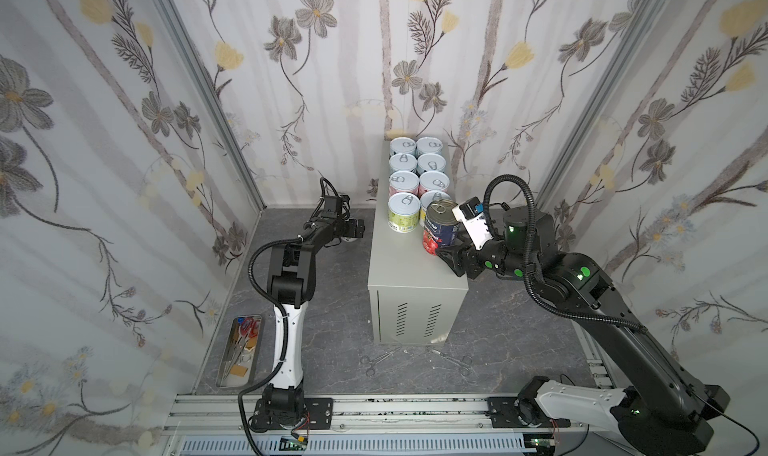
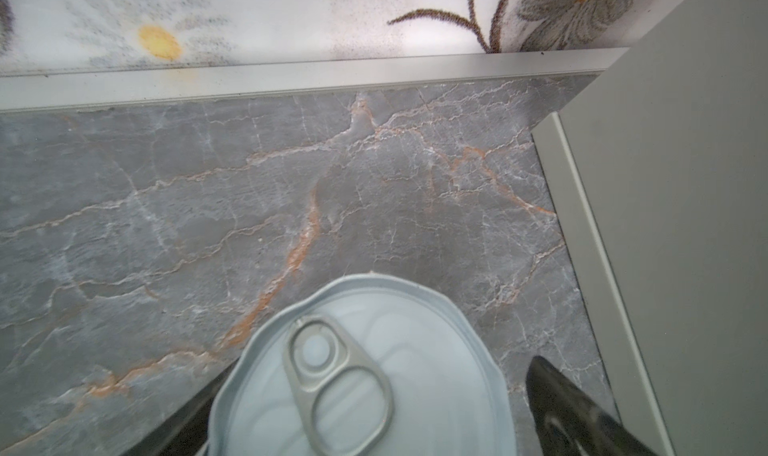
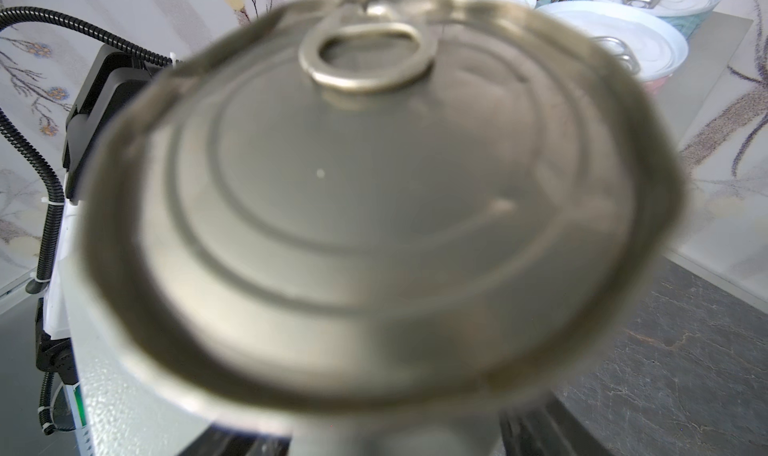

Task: Place and organize the canned foods onto the counter
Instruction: 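Carry the blue can onto the cabinet top beside the cluster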

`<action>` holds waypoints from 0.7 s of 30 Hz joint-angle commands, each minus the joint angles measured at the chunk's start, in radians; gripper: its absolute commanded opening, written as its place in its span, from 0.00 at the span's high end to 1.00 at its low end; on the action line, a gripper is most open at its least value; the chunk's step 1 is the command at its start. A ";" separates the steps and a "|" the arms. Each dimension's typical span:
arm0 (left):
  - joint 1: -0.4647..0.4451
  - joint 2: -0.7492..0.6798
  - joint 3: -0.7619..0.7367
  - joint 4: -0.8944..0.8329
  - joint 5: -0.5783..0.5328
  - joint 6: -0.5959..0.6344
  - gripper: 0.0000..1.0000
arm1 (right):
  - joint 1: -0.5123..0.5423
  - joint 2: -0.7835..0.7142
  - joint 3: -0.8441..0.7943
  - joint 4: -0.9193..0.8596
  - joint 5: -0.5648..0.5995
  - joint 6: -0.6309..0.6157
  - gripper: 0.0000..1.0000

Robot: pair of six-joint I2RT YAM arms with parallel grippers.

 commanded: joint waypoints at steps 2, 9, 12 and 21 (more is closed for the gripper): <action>-0.001 -0.011 -0.003 0.001 0.013 0.003 0.00 | -0.001 0.008 0.006 0.043 0.007 -0.016 0.29; 0.000 -0.008 0.003 0.001 0.016 0.008 0.00 | -0.002 0.022 0.024 0.030 0.003 -0.021 0.30; 0.001 -0.006 0.007 0.001 0.015 0.009 0.00 | -0.002 0.025 0.026 0.026 0.003 -0.023 0.30; 0.001 -0.005 0.007 -0.006 0.018 0.009 0.00 | -0.005 0.024 0.026 0.022 0.011 -0.022 0.31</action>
